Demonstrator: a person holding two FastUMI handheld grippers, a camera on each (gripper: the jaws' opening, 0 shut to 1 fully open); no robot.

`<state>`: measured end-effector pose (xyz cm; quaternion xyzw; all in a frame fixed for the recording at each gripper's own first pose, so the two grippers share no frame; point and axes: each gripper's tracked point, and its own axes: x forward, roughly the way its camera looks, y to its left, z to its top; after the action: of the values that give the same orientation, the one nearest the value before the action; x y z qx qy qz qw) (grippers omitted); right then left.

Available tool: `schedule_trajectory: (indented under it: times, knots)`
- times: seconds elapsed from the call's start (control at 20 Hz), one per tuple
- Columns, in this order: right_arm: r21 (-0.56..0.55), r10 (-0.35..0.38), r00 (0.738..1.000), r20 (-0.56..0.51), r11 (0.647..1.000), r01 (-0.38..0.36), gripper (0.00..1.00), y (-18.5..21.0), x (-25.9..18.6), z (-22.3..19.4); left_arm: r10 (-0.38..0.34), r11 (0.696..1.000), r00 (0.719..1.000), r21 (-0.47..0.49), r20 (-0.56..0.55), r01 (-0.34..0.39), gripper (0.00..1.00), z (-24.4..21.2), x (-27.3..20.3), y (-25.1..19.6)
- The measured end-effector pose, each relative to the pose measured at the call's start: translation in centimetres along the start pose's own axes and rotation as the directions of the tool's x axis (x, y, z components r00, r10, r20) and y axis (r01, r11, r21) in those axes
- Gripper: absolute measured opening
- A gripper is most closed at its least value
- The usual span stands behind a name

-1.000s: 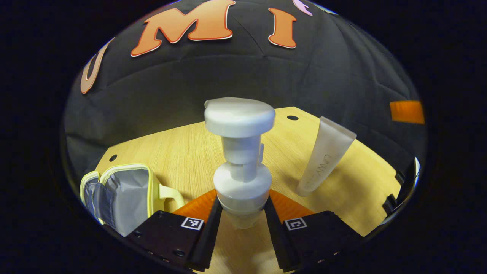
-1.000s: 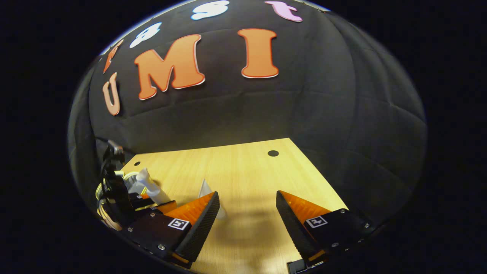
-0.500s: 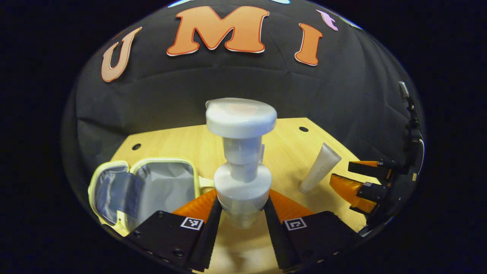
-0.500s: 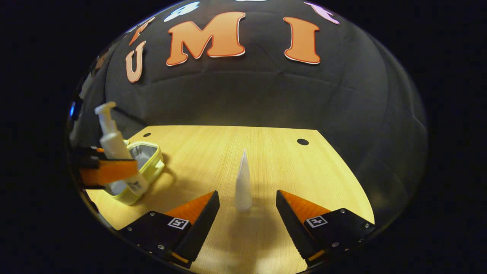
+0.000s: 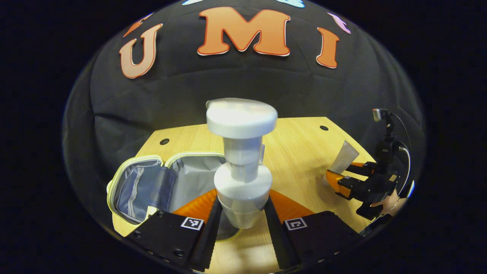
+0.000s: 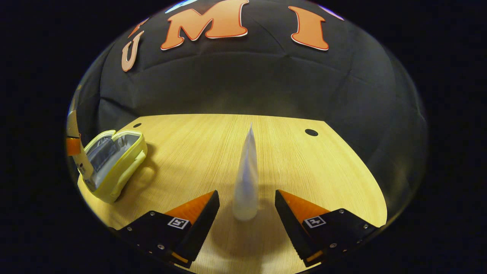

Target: First open the suitcase, pack the skin care products into it, and then close the suitcase.

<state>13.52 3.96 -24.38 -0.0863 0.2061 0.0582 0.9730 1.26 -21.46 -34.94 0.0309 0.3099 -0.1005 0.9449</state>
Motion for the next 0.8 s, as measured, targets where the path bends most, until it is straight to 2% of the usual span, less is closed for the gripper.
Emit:
schedule_trajectory:
  times: [0.1,0.2,0.3,0.35,0.55,0.7,0.8]
  knots:
    - [0.019,-0.004,1.000,-0.020,1.000,0.004,0.88,-0.1,0.5,-0.7,0.009,1.000,1.000,-0.010,0.000,-0.009,0.63,-0.1,0.3,0.4]
    - [0.030,-0.010,1.000,-0.030,0.999,0.011,0.76,-0.2,0.7,-1.3,0.008,1.000,1.000,-0.020,-0.003,-0.008,0.63,-0.2,0.5,0.6]
    - [0.037,0.001,1.000,-0.026,0.999,0.000,0.55,0.1,0.6,-1.3,0.001,0.999,1.000,-0.036,-0.008,-0.002,0.63,-0.4,0.7,0.7]
    - [0.030,0.005,1.000,-0.026,1.000,-0.005,0.50,0.2,0.7,-1.4,0.001,0.999,1.000,-0.043,-0.011,-0.001,0.63,-0.5,0.7,0.8]
    - [0.042,0.015,0.998,-0.056,0.999,-0.013,0.40,0.1,0.2,-1.3,0.010,0.998,1.000,-0.057,-0.021,-0.011,0.63,-0.6,0.5,1.5]
    - [0.081,0.051,0.997,-0.063,0.996,-0.046,0.39,0.5,-1.2,0.7,0.013,0.999,0.999,-0.050,-0.032,-0.014,0.63,-0.7,-0.1,3.1]
    - [0.128,0.104,0.991,-0.079,0.987,-0.093,0.39,1.7,-2.6,2.0,0.001,0.998,0.998,-0.055,-0.059,-0.005,0.63,-1.1,-0.4,4.1]
